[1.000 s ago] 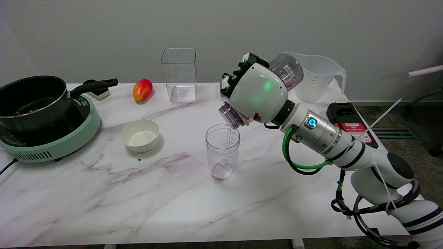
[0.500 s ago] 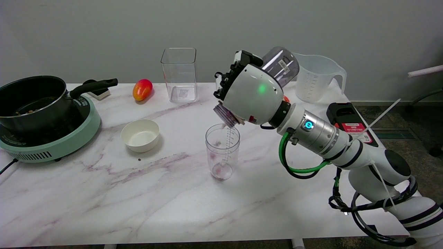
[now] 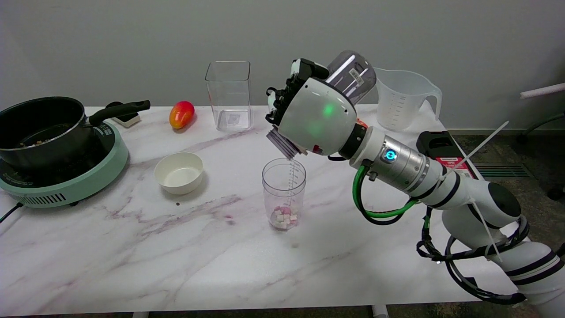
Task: Pour the contents of the bottle into the measuring cup.
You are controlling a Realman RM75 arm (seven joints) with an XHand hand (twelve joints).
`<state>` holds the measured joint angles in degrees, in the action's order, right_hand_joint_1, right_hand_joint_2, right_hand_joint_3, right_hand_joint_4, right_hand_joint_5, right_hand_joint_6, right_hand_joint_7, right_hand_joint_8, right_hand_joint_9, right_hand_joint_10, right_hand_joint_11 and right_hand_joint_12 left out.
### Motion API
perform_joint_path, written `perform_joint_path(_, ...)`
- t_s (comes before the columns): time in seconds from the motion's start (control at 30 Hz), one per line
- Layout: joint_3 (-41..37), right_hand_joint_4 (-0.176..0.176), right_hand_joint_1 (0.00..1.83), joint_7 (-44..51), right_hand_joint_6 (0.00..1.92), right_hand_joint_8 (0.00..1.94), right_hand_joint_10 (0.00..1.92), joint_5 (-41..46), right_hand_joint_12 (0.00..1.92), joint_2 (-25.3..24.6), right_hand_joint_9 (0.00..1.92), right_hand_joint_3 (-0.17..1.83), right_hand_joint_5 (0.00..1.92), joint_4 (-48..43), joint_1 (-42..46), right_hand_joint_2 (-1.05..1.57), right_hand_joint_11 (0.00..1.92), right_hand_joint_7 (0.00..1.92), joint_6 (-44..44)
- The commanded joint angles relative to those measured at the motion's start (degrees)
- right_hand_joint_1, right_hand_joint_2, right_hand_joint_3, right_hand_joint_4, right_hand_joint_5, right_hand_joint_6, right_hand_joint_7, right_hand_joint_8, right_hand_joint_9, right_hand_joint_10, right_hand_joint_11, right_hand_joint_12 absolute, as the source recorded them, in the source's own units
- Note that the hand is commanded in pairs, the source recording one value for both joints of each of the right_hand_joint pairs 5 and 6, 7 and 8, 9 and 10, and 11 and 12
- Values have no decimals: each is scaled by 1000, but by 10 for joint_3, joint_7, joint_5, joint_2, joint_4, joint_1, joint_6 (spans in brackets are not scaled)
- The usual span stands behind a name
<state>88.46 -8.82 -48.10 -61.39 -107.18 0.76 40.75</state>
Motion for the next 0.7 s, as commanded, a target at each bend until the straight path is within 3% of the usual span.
perform_joint_path(0.03,-2,0,1193,-8,1920,1876,1591,9,1369,1,1591,258,1920,4,1,1571,1369,1876,-4)
perform_joint_path(0.5,-25,0,1193,-10,1920,1881,1596,0,1373,4,1596,257,1920,8,15,1571,1373,1881,4)
perform_joint_path(0.7,-21,0,1193,1,1920,1882,1599,70,1374,-1,1599,256,1920,8,30,1571,1374,1882,-28)
